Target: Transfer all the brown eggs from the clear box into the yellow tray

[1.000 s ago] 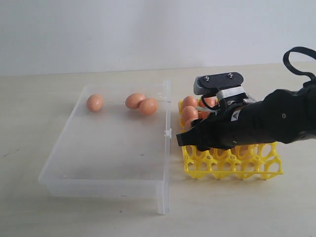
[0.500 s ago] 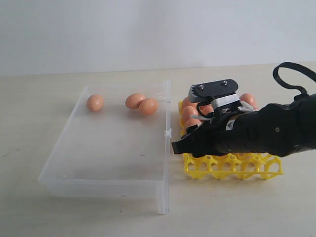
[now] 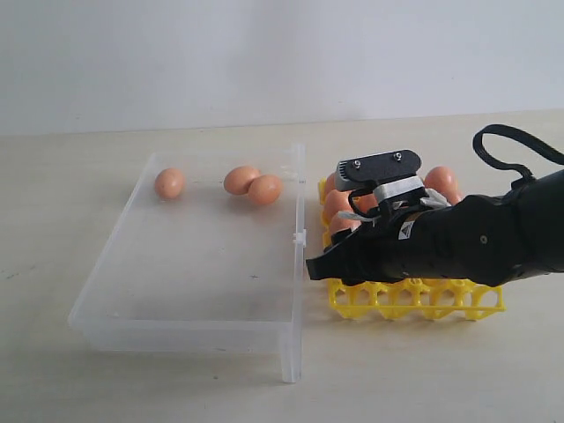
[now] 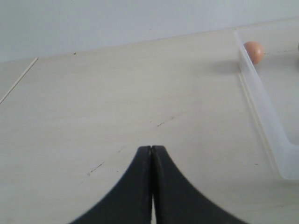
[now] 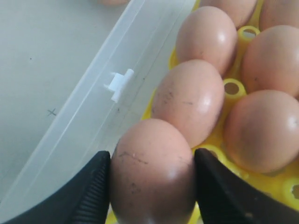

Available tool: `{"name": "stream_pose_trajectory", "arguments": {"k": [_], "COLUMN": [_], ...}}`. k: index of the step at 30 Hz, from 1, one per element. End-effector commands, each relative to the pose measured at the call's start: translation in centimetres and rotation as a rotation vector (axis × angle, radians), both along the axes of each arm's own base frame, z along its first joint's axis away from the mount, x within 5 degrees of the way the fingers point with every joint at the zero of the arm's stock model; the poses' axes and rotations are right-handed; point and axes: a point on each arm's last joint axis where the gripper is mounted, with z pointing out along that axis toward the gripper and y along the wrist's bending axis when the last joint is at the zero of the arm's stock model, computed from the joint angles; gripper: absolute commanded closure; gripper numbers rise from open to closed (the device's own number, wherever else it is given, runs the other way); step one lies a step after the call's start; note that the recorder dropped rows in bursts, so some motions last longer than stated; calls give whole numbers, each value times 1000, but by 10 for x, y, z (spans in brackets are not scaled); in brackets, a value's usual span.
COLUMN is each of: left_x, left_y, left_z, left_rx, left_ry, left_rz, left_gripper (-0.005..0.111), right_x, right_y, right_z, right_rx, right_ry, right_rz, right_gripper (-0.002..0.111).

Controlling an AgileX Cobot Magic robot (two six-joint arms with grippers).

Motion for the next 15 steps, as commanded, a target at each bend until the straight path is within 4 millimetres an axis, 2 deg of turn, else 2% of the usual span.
{"name": "stream_pose_trajectory", "arguments": {"k": [1,4,5,8,15], "left_x": [0,0,0,0,0], "left_y": [0,0,0,0,0], "left_z": [2,2,2,2,2], "left_rx": [-6,-6,-6,-6,-6], "left_ry": [-13,-13,-13,-13,-13], "left_rz": [-6,-6,-6,-6,-6], "left_gripper": [107,107,107,107,107], "right_x": [1,1,1,1,1], "right_y": [0,0,0,0,0], "right_z": [1,1,1,1,1], "right_rx": [-1,-1,-1,-1,0], "right_ry": [-21,-21,-21,-21,-22], "right_rz": [7,7,7,7,7], "right_gripper": [95,76,66,48,46]}}
